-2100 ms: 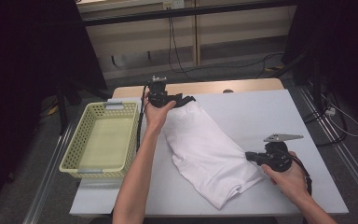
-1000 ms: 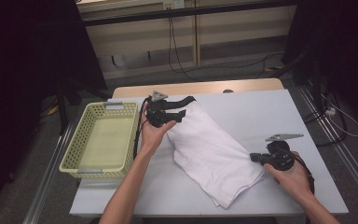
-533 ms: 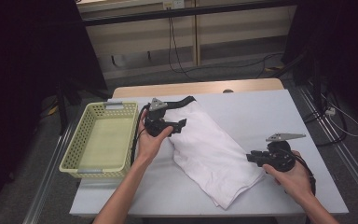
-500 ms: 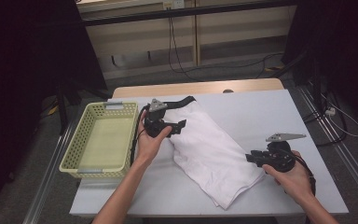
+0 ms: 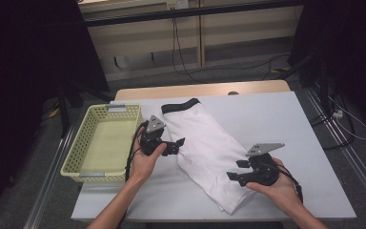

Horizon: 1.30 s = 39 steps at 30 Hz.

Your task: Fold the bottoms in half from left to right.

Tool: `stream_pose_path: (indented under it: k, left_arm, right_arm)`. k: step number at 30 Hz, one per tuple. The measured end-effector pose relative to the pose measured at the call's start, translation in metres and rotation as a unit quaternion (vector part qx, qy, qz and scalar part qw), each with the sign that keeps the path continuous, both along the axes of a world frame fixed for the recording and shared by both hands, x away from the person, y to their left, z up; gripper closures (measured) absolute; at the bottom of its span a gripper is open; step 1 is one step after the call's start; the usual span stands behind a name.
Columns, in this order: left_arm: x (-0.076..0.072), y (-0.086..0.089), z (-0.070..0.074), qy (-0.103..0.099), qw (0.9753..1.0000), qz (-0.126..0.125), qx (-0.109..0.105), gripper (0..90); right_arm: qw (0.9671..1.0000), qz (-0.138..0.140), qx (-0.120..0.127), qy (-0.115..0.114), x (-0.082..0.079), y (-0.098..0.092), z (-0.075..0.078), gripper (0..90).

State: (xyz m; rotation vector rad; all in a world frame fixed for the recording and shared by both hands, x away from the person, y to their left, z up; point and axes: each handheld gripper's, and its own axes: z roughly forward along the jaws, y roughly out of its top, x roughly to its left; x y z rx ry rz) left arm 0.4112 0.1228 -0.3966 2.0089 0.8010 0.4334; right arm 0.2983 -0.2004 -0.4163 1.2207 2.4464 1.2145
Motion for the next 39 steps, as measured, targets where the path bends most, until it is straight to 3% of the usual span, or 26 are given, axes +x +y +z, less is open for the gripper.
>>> stream_pose_path:
  k: [3,8,12,15,18,20,24,27,31,33,35,37,39]
  left_arm:
    - [-0.008,0.003,0.000,-0.003,1.0000,0.000,-0.004,4.5]
    - [-0.020,0.005,-0.001,-0.002,0.9999,-0.008,0.009,5.5]
    - [-0.032,0.010,-0.007,0.005,1.0000,0.001,0.008,5.5]
    - [-0.041,0.013,-0.013,0.008,0.9999,0.003,0.006,5.5]
    - [-0.049,0.013,-0.019,0.018,0.9996,0.009,0.017,5.5]
    - [-0.053,0.013,-0.018,0.015,0.9997,0.008,0.015,5.6]
    - [-0.065,0.014,-0.015,0.007,0.9999,-0.003,0.008,5.6]
    - [-0.071,0.018,-0.020,0.008,0.9999,-0.008,0.010,5.5]
    - [-0.070,0.021,-0.025,0.019,0.9998,-0.009,0.006,5.5]
    - [-0.070,0.021,-0.025,0.019,0.9998,-0.009,0.003,5.5]
    - [-0.070,0.021,-0.026,0.018,0.9997,-0.011,0.008,5.5]
    - [-0.070,0.020,-0.028,0.019,0.9997,-0.012,0.009,5.5]
    - [-0.069,0.020,-0.029,0.018,0.9996,-0.016,0.011,5.5]
  right_arm:
    - [0.9998,0.019,0.004,-0.002,-0.002,0.011,0.002,40.4]
    - [0.9992,0.040,-0.005,0.001,0.000,0.026,0.000,45.6]
    - [0.9978,0.066,-0.008,0.000,-0.004,0.040,-0.006,55.8]
    - [0.9960,0.086,-0.017,0.018,-0.007,0.049,-0.013,61.8]
    - [0.9955,0.088,-0.030,0.018,-0.009,0.052,-0.016,68.4]
    - [0.9949,0.094,-0.033,0.014,-0.011,0.055,-0.016,71.3]
    - [0.9937,0.104,-0.039,0.011,-0.016,0.060,-0.017,71.5]
    - [0.9936,0.104,-0.043,0.014,-0.018,0.062,-0.021,66.0]
    - [0.9933,0.102,-0.052,0.018,-0.021,0.066,-0.024,62.1]
    - [0.9925,0.102,-0.066,0.012,-0.023,0.069,-0.025,57.4]
    - [0.9921,0.107,-0.065,0.013,-0.024,0.072,-0.026,50.4]
    - [0.9909,0.112,-0.074,0.004,-0.027,0.075,-0.026,47.5]
    - [0.9880,0.111,-0.105,-0.025,-0.031,0.078,-0.027,55.8]
